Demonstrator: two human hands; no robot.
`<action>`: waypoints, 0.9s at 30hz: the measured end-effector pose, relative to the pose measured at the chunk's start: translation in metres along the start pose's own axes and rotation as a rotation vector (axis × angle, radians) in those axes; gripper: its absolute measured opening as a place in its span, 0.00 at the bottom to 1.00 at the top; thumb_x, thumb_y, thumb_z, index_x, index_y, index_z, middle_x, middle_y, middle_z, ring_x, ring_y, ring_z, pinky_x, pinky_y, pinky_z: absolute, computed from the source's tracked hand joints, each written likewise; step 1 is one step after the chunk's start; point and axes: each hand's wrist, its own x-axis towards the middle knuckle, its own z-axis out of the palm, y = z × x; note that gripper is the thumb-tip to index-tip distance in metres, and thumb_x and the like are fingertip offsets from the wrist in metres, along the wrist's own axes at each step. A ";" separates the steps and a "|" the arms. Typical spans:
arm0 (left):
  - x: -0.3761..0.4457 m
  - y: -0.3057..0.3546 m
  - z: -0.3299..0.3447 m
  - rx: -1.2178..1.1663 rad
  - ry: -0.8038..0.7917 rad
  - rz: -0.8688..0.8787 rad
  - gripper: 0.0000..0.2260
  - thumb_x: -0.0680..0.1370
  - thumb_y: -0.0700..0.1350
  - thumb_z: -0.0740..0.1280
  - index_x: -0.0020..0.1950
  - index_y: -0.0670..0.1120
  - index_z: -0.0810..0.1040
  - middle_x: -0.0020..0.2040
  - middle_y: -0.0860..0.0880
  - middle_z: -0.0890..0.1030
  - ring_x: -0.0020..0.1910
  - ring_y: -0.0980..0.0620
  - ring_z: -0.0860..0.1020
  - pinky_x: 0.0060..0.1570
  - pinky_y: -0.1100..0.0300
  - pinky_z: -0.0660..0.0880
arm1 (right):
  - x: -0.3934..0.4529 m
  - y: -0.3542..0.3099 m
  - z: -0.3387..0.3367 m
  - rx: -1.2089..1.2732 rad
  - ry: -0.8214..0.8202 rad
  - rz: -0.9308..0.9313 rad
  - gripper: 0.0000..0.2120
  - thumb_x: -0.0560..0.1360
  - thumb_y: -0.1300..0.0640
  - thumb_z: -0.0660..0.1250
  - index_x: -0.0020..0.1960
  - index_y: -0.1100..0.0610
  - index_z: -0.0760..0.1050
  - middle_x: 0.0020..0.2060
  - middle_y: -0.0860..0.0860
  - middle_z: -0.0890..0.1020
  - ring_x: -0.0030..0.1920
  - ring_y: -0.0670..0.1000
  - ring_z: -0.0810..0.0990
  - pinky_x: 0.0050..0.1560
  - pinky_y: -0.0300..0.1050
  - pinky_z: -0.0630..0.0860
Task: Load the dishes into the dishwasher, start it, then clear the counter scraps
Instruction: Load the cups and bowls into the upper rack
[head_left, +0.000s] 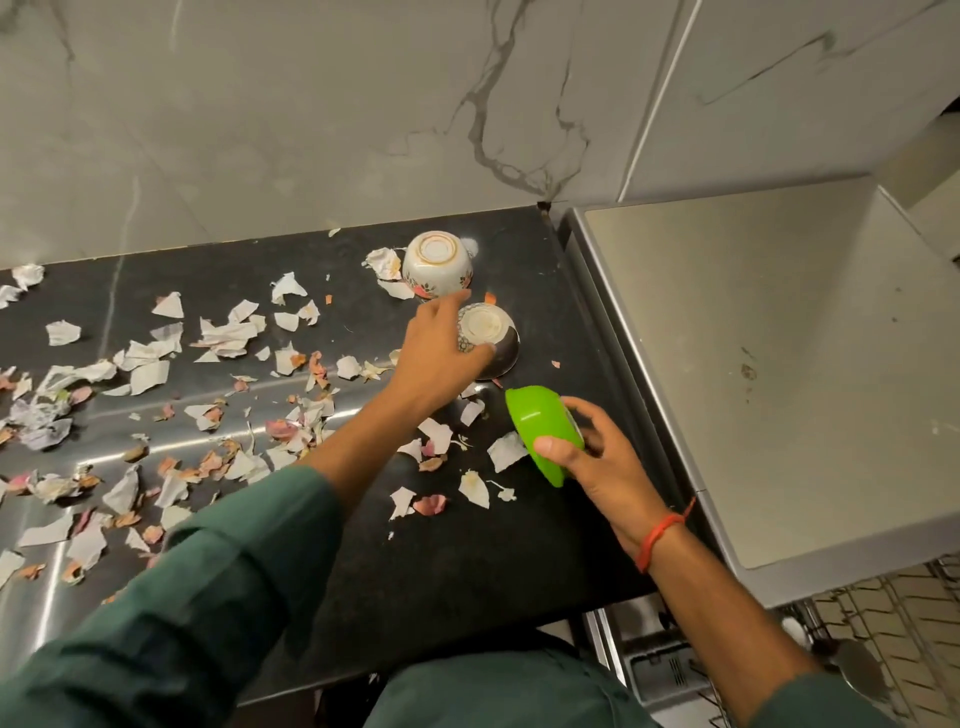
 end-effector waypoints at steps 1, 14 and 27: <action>0.006 0.001 0.004 0.059 -0.016 0.017 0.37 0.72 0.58 0.71 0.79 0.52 0.63 0.75 0.44 0.68 0.74 0.41 0.66 0.73 0.41 0.66 | -0.002 0.001 -0.002 0.047 0.011 0.006 0.38 0.58 0.41 0.79 0.66 0.45 0.74 0.56 0.49 0.84 0.58 0.51 0.83 0.58 0.48 0.80; 0.025 -0.009 0.021 0.292 -0.011 0.069 0.51 0.66 0.62 0.79 0.82 0.54 0.55 0.74 0.46 0.71 0.71 0.41 0.71 0.70 0.40 0.70 | -0.015 0.005 -0.008 0.160 -0.016 0.047 0.33 0.61 0.40 0.75 0.66 0.43 0.75 0.55 0.43 0.84 0.56 0.45 0.83 0.56 0.43 0.78; -0.009 0.001 -0.007 -0.355 -0.015 0.004 0.48 0.66 0.63 0.80 0.79 0.65 0.55 0.69 0.57 0.73 0.68 0.52 0.75 0.72 0.43 0.71 | -0.027 0.007 -0.021 0.255 0.023 0.041 0.35 0.62 0.43 0.75 0.68 0.47 0.74 0.57 0.47 0.84 0.57 0.47 0.83 0.52 0.41 0.79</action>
